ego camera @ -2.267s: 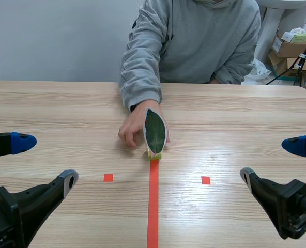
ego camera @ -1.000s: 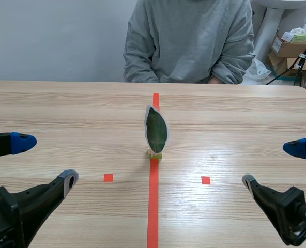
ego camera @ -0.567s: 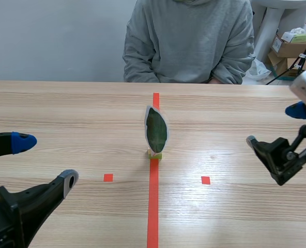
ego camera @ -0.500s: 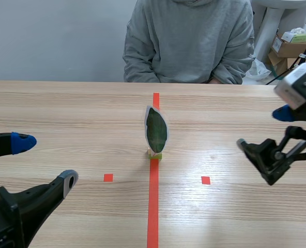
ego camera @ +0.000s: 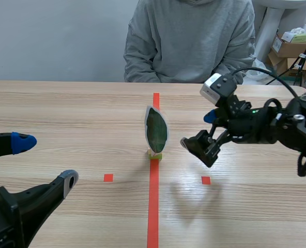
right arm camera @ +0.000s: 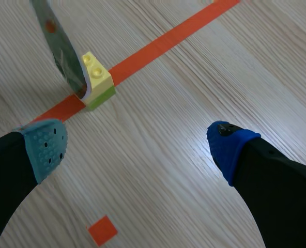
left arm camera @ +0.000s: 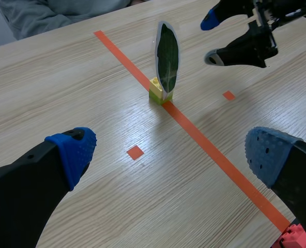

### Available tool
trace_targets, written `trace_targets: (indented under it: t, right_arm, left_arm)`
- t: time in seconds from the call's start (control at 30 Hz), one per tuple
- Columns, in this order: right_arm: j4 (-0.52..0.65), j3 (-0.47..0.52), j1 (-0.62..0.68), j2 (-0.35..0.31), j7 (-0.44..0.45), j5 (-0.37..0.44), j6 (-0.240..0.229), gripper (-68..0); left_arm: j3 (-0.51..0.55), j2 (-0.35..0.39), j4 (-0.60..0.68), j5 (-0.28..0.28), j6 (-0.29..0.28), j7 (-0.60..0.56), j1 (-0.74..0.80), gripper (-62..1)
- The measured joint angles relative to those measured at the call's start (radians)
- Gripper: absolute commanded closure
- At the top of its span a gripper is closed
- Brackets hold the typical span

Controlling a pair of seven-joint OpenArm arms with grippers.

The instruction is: Do the leaf sorting experiment

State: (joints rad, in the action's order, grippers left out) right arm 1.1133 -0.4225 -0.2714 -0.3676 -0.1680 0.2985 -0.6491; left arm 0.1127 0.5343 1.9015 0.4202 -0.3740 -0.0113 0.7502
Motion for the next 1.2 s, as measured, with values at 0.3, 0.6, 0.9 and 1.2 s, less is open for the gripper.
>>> trace_targets:
  t: [0.3,0.6,0.9,1.2]
  right_arm:
    - [-0.109,-0.095,-0.089,0.132,0.086,-0.110,-0.005,-55.1]
    - [-0.148,-0.182,-0.101,0.195,0.145,-0.156,0.035,-53.3]
    - [-0.148,-0.176,-0.101,0.176,0.144,-0.157,0.064,-29.2]
    - [-0.148,-0.175,-0.101,0.176,0.145,-0.157,0.064,-11.7]
  left_arm:
    - [0.000,0.000,0.000,0.000,0.000,0.000,0.000,-61.7]
    - [0.000,0.000,0.000,0.000,0.000,0.000,0.000,-61.7]
    - [0.000,0.000,0.000,0.000,0.000,0.000,0.000,-61.7]
    - [0.000,0.000,0.000,0.000,0.000,0.000,0.000,-61.7]
